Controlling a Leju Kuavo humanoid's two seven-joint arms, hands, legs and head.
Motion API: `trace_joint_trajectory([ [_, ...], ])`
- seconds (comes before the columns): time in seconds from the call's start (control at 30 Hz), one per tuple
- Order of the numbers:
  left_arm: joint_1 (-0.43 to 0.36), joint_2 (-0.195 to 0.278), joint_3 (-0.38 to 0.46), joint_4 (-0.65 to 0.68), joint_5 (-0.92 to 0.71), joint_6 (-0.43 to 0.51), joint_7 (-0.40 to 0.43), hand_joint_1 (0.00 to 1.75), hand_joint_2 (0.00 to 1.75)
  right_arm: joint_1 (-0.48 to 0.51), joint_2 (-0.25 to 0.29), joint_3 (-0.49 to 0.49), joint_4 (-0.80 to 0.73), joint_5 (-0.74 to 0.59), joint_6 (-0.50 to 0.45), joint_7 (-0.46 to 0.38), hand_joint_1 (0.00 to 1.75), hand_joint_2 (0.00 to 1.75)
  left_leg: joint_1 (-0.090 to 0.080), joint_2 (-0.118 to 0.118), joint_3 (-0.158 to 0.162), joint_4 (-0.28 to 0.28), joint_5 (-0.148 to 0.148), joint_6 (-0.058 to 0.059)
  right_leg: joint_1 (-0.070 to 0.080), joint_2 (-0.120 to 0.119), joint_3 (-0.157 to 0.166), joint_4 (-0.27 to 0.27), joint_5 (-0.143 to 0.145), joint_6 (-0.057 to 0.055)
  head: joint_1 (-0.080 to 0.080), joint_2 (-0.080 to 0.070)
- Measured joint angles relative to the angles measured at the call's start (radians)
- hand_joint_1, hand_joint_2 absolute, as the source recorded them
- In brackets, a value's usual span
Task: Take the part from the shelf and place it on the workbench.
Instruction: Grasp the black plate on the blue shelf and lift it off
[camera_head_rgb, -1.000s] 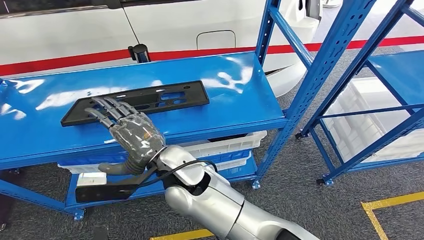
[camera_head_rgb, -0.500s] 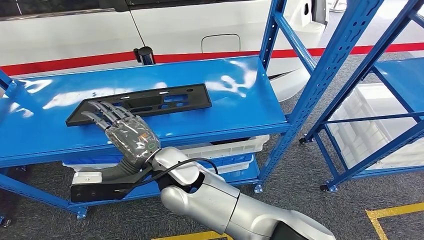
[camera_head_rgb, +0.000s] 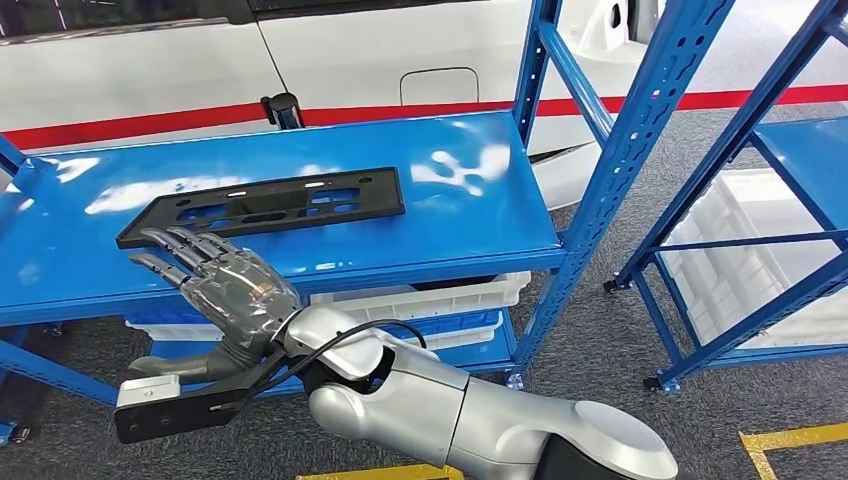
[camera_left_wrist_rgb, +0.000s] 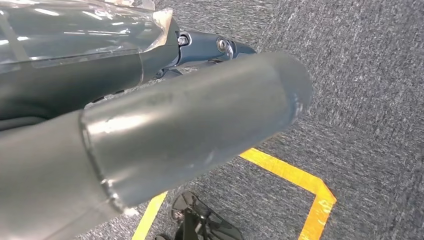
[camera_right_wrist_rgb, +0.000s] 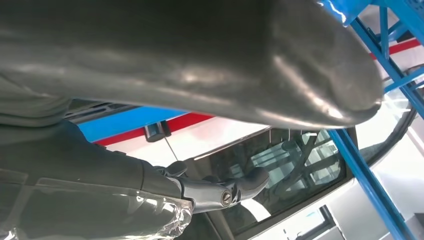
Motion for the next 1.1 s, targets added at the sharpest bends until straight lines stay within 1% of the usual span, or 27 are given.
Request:
trace_joint_trajectory([
  [0.07, -0.003, 0.0, 0.004, 0.0, 0.003, -0.002, -0.009, 0.0, 0.0, -0.005, 0.0, 0.006, 0.0, -0.003, 0.0, 0.003, 0.0, 0.0, -0.006, 0.011, 0.065, -0.127, 0.048, 0.009, 0.005, -0.001, 0.003, 0.001, -0.005, 0.005, 0.0, 0.0],
  [0.1, -0.004, 0.0, 0.006, 0.0, 0.004, -0.004, -0.013, 0.0, 0.0, -0.007, 0.0, 0.009, 0.0, -0.003, -0.001, 0.006, 0.0, 0.0, -0.01, 0.014, 0.081, -0.158, 0.054, 0.013, 0.008, -0.002, 0.004, 0.001, -0.007, 0.009, 0.0, 0.0],
  [0.17, -0.006, -0.001, 0.007, 0.0, 0.007, -0.006, -0.017, 0.0, 0.0, -0.009, 0.0, 0.013, 0.001, -0.003, -0.002, 0.01, 0.0, 0.0, -0.017, 0.011, 0.084, -0.169, 0.052, 0.021, 0.009, -0.006, 0.005, -0.003, -0.009, 0.019, 0.0, 0.0],
  [0.23, -0.007, -0.002, 0.008, 0.0, 0.009, -0.01, -0.021, 0.0, 0.0, -0.009, -0.001, 0.015, 0.001, -0.001, -0.003, 0.013, 0.0, 0.0, -0.015, 0.006, 0.091, -0.179, 0.056, 0.034, 0.009, -0.007, 0.002, 0.004, -0.017, 0.028, 0.001, 0.0],
  [0.27, -0.008, -0.003, 0.008, 0.0, 0.009, -0.013, -0.023, 0.0, 0.0, -0.009, -0.001, 0.015, 0.002, 0.001, -0.005, 0.015, 0.0, 0.0, -0.014, 0.003, 0.095, -0.185, 0.059, 0.041, 0.009, -0.006, -0.01, 0.03, -0.031, 0.029, 0.002, 0.0],
  [0.3, -0.01, -0.004, 0.009, 0.0, 0.008, -0.017, -0.025, 0.0, 0.0, -0.009, -0.002, 0.015, 0.003, 0.002, -0.006, 0.017, 0.0, 0.0, -0.013, 0.0, 0.099, -0.189, 0.061, 0.046, 0.009, -0.003, -0.034, 0.078, -0.054, 0.027, 0.003, 0.0],
  [0.37, -0.015, -0.005, 0.009, 0.0, 0.007, -0.027, -0.028, 0.0, 0.0, -0.005, -0.004, 0.014, 0.007, 0.008, -0.008, 0.023, 0.0, 0.0, -0.017, -0.007, 0.1, -0.189, 0.059, 0.052, 0.009, 0.001, -0.106, 0.218, -0.106, 0.022, 0.004, 0.0],
  [0.4, -0.017, -0.006, 0.009, 0.0, 0.005, -0.032, -0.028, 0.0, 0.0, -0.002, -0.005, 0.014, 0.01, 0.011, -0.009, 0.026, 0.0, 0.0, -0.019, -0.011, 0.1, -0.189, 0.058, 0.054, 0.009, 0.003, -0.136, 0.271, -0.119, 0.023, 0.004, 0.0],
  [0.43, -0.019, -0.007, 0.009, 0.0, 0.002, -0.036, -0.029, 0.0, 0.0, 0.001, -0.006, 0.013, 0.013, 0.017, -0.009, 0.029, 0.0, 0.0, -0.02, -0.015, 0.101, -0.189, 0.058, 0.054, 0.009, 0.005, -0.15, 0.288, -0.117, 0.027, 0.005, 0.0],
  [0.47, -0.02, -0.008, 0.009, 0.0, 0.0, -0.039, -0.029, 0.0, 0.0, 0.003, -0.006, 0.012, 0.016, 0.022, -0.01, 0.032, 0.0, 0.0, -0.022, -0.02, 0.103, -0.189, 0.057, 0.055, 0.009, 0.006, -0.142, 0.261, -0.097, 0.033, 0.005, 0.0],
  [0.5, -0.023, -0.01, 0.009, 0.0, -0.004, -0.042, -0.029, 0.0, 0.0, 0.004, -0.005, 0.01, 0.019, 0.028, -0.01, 0.034, 0.0, 0.0, -0.023, -0.025, 0.104, -0.188, 0.057, 0.054, 0.009, 0.008, -0.115, 0.196, -0.065, 0.037, 0.005, 0.0],
  [0.53, -0.026, -0.012, 0.008, 0.0, -0.007, -0.045, -0.029, 0.0, 0.0, 0.004, -0.005, 0.007, 0.021, 0.035, -0.01, 0.035, 0.0, 0.0, -0.024, -0.03, 0.105, -0.188, 0.056, 0.053, 0.01, 0.011, -0.08, 0.117, -0.033, 0.038, 0.005, 0.0],
  [0.57, -0.03, -0.015, 0.008, 0.0, -0.01, -0.05, -0.029, 0.0, 0.0, 0.004, -0.004, 0.004, 0.024, 0.043, -0.01, 0.037, 0.0, 0.0, -0.027, -0.035, 0.106, -0.187, 0.055, 0.051, 0.012, 0.014, -0.049, 0.05, -0.007, 0.035, 0.004, 0.0],
  [0.6, -0.033, -0.017, 0.007, 0.0, -0.014, -0.054, -0.029, 0.0, 0.0, 0.004, -0.003, 0.001, 0.026, 0.05, -0.011, 0.04, 0.0, 0.0, -0.029, -0.039, 0.105, -0.186, 0.053, 0.047, 0.013, 0.017, -0.029, 0.006, 0.01, 0.03, 0.004, 0.0],
  [0.63, -0.036, -0.019, 0.007, 0.0, -0.017, -0.058, -0.029, 0.0, 0.0, 0.005, -0.003, -0.003, 0.028, 0.057, -0.012, 0.043, 0.0, 0.0, -0.029, -0.04, 0.105, -0.185, 0.052, 0.043, 0.015, 0.019, -0.021, -0.012, 0.017, 0.024, 0.003, 0.0],
  [0.67, -0.037, -0.02, 0.006, 0.0, -0.019, -0.061, -0.029, 0.0, 0.0, 0.006, -0.002, -0.007, 0.031, 0.062, -0.013, 0.046, 0.0, 0.0, -0.028, -0.041, 0.105, -0.186, 0.052, 0.038, 0.016, 0.018, -0.019, -0.013, 0.02, 0.019, 0.003, 0.0],
  [0.73, -0.038, -0.02, 0.005, -0.001, -0.023, -0.062, -0.029, 0.0, 0.0, 0.007, -0.001, -0.017, 0.035, 0.07, -0.013, 0.047, 0.0, 0.0, -0.023, -0.035, 0.101, -0.177, 0.044, 0.027, 0.008, 0.016, -0.013, -0.021, 0.027, 0.007, 0.003, 0.0],
  [0.77, -0.039, -0.02, 0.005, -0.001, -0.023, -0.062, -0.029, 0.0, 0.0, 0.008, 0.0, -0.021, 0.036, 0.072, -0.014, 0.047, 0.0, 0.0, -0.021, -0.029, 0.092, -0.154, 0.028, 0.022, 0.004, 0.015, -0.009, -0.025, 0.03, 0.001, 0.001, 0.0],
  [0.8, -0.04, -0.02, 0.005, -0.001, -0.023, -0.062, -0.029, 0.0, 0.0, 0.008, 0.0, -0.023, 0.038, 0.073, -0.014, 0.047, 0.0, 0.0, -0.019, -0.022, 0.073, -0.111, 0.001, 0.016, 0.0, 0.013, -0.005, -0.029, 0.031, -0.004, -0.001, 0.0],
  [0.87, -0.041, -0.02, 0.004, -0.001, -0.024, -0.062, -0.028, 0.0, 0.0, 0.011, 0.0, -0.025, 0.041, 0.073, -0.015, 0.047, 0.0, 0.0, -0.013, -0.011, 0.012, 0.018, -0.062, 0.003, 0.0, 0.011, -0.004, -0.029, 0.03, -0.008, -0.005, 0.0],
  [0.9, -0.042, -0.02, 0.004, -0.001, -0.023, -0.062, -0.028, 0.0, 0.0, 0.014, 0.0, -0.025, 0.043, 0.073, -0.015, 0.047, 0.0, 0.0, -0.009, -0.008, -0.017, 0.072, -0.081, -0.002, 0.0, 0.009, -0.004, -0.029, 0.03, -0.008, -0.005, 0.0],
  [0.93, -0.042, -0.019, 0.004, -0.001, -0.023, -0.062, -0.028, 0.0, 0.0, 0.016, -0.001, -0.025, 0.045, 0.073, -0.015, 0.047, 0.0, 0.0, -0.005, -0.006, -0.032, 0.096, -0.081, -0.007, -0.001, 0.009, -0.004, -0.028, 0.029, -0.008, -0.005, 0.0],
  [0.97, -0.042, -0.019, 0.004, -0.001, -0.023, -0.062, -0.028, 0.0, 0.0, 0.018, 0.0, -0.025, 0.047, 0.073, -0.015, 0.047, 0.0, 0.0, -0.001, -0.003, -0.027, 0.081, -0.062, -0.012, -0.002, 0.008, -0.004, -0.028, 0.028, -0.006, -0.006, 0.0],
  [1.0, -0.043, -0.018, 0.004, -0.001, -0.023, -0.062, -0.028, 0.0, 0.0, 0.018, 0.0, -0.025, 0.048, 0.073, -0.015, 0.047, 0.0, 0.0, 0.004, 0.001, -0.002, 0.027, -0.028, -0.016, -0.005, 0.008, -0.003, -0.026, 0.026, -0.003, -0.005, 0.0],
  [1.03, -0.044, -0.017, 0.004, -0.001, -0.024, -0.062, -0.028, 0.0, 0.0, 0.018, 0.0, -0.026, 0.049, 0.073, -0.015, 0.047, 0.0, 0.0, 0.008, 0.008, 0.035, -0.046, 0.007, -0.02, -0.006, 0.007, -0.002, -0.023, 0.023, 0.002, -0.006, 0.0],
  [1.07, -0.045, -0.019, 0.004, -0.001, -0.024, -0.063, -0.028, 0.0, 0.0, 0.018, 0.0, -0.027, 0.049, 0.074, -0.015, 0.047, 0.0, 0.0, 0.009, 0.012, 0.068, -0.11, 0.031, -0.022, -0.005, 0.007, -0.002, -0.02, 0.018, 0.009, -0.008, 0.0],
  [1.1, -0.048, -0.02, 0.004, -0.001, -0.025, -0.065, -0.028, 0.0, 0.0, 0.018, 0.0, -0.029, 0.05, 0.078, -0.015, 0.048, 0.0, 0.0, 0.008, 0.013, 0.09, -0.153, 0.045, -0.019, -0.003, 0.007, -0.002, -0.016, 0.015, 0.016, -0.008, 0.0],
])
